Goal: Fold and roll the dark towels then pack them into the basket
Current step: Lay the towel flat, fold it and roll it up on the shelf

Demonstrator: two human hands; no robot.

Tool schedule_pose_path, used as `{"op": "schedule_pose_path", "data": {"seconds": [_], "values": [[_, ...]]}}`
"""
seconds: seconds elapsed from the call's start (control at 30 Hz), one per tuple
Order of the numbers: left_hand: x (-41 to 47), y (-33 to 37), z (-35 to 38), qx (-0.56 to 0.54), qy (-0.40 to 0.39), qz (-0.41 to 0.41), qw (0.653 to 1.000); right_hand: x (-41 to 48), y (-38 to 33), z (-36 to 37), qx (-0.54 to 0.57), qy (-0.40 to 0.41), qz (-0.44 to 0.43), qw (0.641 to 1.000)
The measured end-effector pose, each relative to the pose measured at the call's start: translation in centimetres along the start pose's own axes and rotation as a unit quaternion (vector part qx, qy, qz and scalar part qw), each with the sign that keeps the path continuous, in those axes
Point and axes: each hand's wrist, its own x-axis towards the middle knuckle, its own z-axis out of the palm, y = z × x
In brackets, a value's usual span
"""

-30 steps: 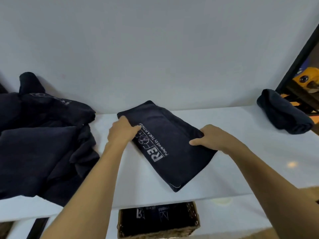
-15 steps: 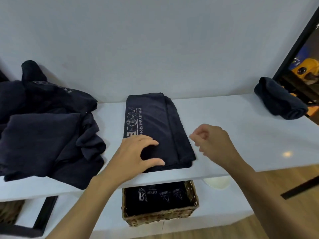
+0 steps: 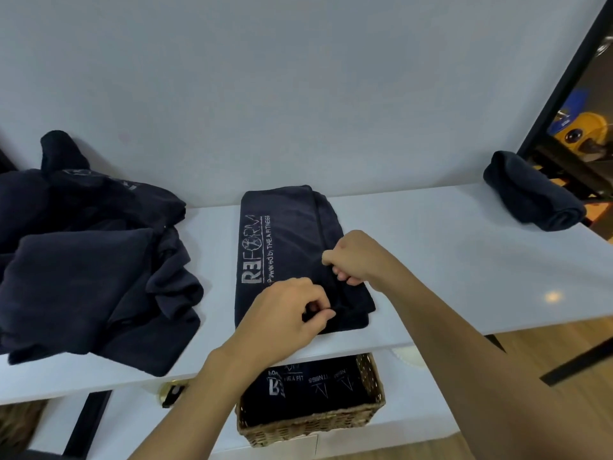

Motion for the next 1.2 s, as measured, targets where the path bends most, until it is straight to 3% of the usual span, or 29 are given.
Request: {"op": "schedule_pose_path", "data": {"seconds": [0.13, 0.2, 0.27, 0.33, 0.43, 0.5, 0.77, 0.87, 1.03, 1.2], "values": [[0.7, 1.1, -0.1, -0.028, 0.036, 0.021, 0.999, -1.0, -0.1, -1.0, 0.133, 0.064, -0.028, 0.989], [0.7, 1.6, 0.0, -0.04, 0.015, 0.032, 0.999, -1.8, 0.3, -1.5, 0.194, 0.046, -0.021, 0.98], [1.3, 1.5, -0.3, -0.08, -0.059, 0.027, 0.995, -2.4, 0.9, -1.4, 0.148, 0.006, -0.009, 0.989], [3.2, 0.3, -1.1, -0.11, -0.059, -0.003, 0.992, -2.6, 1.4, -0.9, 0.057, 0.005, -0.002, 0.998], [9.0, -3.4, -2.6, -0.049, 0.052, -0.069, 0.995, -2.8, 1.4, -0.1, -0.023, -0.032, -0.014, 0.999], [13.3, -5.5, -3.0, 0.011, 0.061, -0.095, 0.994, -2.9, 1.7, 0.4, -0.051, -0.043, -0.03, 0.997], [23.7, -9.7, -1.9, 0.259, -0.09, -0.037, 0.961, -3.8, 3.0, 0.5, 0.097, 0.0, -0.066, 0.993], [24.6, -9.9, -1.9, 0.287, -0.129, -0.014, 0.949, -4.3, 3.1, 0.2, 0.162, -0.021, -0.057, 0.985], [24.6, -10.9, -2.7, 0.239, -0.173, -0.026, 0.955, -4.4, 3.5, -0.1, 0.169, -0.012, -0.056, 0.984], [24.7, -11.3, -3.1, 0.244, -0.111, -0.031, 0.963, -4.5, 3.5, 0.0, 0.173, -0.007, -0.05, 0.984]]}}
